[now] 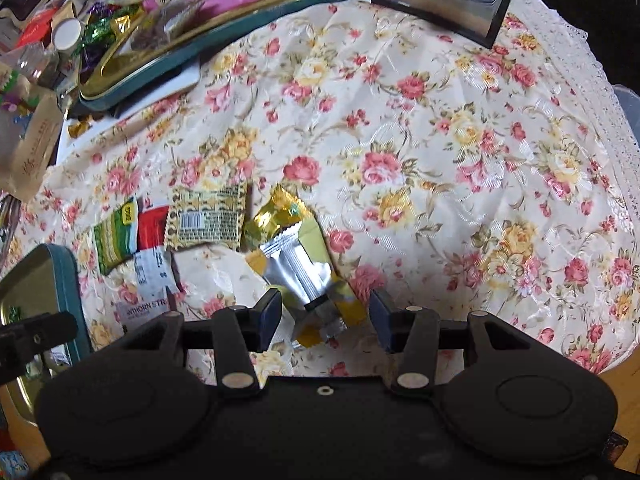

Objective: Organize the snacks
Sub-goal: 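Move the right tool to the silver-and-yellow foil packet and grasp it, then grasp the gold-wrapped candy with the left tool while the right tool holds the foil packet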

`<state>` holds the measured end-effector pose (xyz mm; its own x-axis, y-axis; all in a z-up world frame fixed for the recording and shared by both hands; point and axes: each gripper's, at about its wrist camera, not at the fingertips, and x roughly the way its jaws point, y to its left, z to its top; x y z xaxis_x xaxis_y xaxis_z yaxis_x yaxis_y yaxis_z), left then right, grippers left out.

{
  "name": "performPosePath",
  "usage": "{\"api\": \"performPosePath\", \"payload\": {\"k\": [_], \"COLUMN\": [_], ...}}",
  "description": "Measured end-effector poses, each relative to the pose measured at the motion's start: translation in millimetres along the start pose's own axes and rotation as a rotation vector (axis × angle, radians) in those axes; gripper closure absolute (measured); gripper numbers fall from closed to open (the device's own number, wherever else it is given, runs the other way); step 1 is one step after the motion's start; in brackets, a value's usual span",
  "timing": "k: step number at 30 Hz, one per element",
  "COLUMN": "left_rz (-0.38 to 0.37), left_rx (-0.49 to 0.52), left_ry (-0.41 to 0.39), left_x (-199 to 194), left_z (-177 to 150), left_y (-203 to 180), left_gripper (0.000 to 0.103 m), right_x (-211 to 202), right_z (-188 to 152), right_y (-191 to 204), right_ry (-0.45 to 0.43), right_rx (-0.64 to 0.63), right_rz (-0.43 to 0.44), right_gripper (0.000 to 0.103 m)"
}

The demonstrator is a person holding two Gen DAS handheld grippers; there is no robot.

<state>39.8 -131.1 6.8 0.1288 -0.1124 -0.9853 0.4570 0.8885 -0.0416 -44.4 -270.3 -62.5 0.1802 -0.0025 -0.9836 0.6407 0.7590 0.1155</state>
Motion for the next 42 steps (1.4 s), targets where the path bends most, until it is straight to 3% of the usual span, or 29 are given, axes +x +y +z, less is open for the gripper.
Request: {"api": "performPosePath", "payload": {"k": [7, 21, 25, 27, 36, 42], "left_rz": [-0.009, -0.021, -0.019, -0.015, 0.010, 0.016], "left_rx": [0.017, 0.009, 0.010, 0.013, 0.008, 0.003], "left_ry": [0.004, -0.003, -0.002, 0.000, -0.004, -0.017], "left_x": [1, -3, -1, 0, 7, 11], "left_z": [1, 4, 4, 4, 10, 18], "left_y": [-12, -12, -13, -14, -18, -21], "left_gripper": [0.073, 0.073, 0.073, 0.073, 0.073, 0.073], "right_x": [8, 31, 29, 28, 7, -19], "right_z": [-5, -6, -12, -14, -6, -1], "right_y": [14, 28, 32, 33, 13, 3], "right_ry": [0.018, -0.071, -0.099, -0.103, -0.121, -0.148], "right_rx": [-0.061, -0.190, -0.262, -0.282, -0.212, -0.146], "right_rz": [0.025, -0.101, -0.107, -0.111, -0.084, -0.021], "right_gripper": [0.052, 0.050, 0.062, 0.063, 0.064, 0.064]}}
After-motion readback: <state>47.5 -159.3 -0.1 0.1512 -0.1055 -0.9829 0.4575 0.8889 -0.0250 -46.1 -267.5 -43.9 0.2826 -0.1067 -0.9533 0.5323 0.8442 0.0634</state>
